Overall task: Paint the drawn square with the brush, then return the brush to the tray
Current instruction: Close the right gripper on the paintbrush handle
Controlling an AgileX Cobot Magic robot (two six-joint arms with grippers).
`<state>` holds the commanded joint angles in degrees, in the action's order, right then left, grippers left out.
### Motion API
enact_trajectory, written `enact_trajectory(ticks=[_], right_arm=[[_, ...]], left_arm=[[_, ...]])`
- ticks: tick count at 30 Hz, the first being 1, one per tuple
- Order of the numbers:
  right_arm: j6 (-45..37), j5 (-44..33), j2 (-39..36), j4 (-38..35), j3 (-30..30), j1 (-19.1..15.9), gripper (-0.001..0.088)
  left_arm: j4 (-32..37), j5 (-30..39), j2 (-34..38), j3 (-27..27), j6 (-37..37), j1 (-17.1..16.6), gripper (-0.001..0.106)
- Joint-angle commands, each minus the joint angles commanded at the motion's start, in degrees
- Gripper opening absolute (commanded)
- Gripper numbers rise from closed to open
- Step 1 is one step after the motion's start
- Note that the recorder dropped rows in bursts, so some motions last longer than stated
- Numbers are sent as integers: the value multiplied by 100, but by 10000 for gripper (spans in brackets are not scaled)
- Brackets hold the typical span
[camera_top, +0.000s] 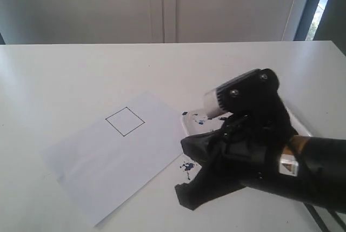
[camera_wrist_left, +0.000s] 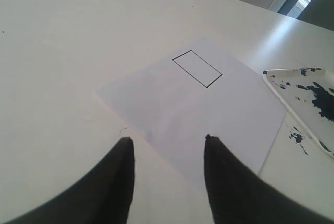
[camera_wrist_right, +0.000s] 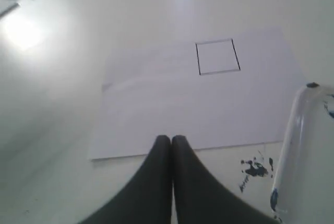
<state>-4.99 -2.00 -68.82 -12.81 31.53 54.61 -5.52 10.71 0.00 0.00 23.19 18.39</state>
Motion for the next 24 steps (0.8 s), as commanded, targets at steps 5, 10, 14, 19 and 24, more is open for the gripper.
enact_trajectory(ticks=[5,10,14,19,24], right_arm=[[149,-848,-426,836,372,-1039,0],[3457,-2634,-449,4092,579,-1936,0],[4552,-3282,-449,4782,579,-1936,0],[4613,-3293,-449,4734,579,-1936,0],[4613,-3273,-449,4653,579,-1936,0]], left_arm=[[0,0,0,0,0,0,479],[0,0,0,0,0,0,479],[0,0,0,0,0,0,479],[0,0,0,0,0,0,479],[0,0,0,0,0,0,479]])
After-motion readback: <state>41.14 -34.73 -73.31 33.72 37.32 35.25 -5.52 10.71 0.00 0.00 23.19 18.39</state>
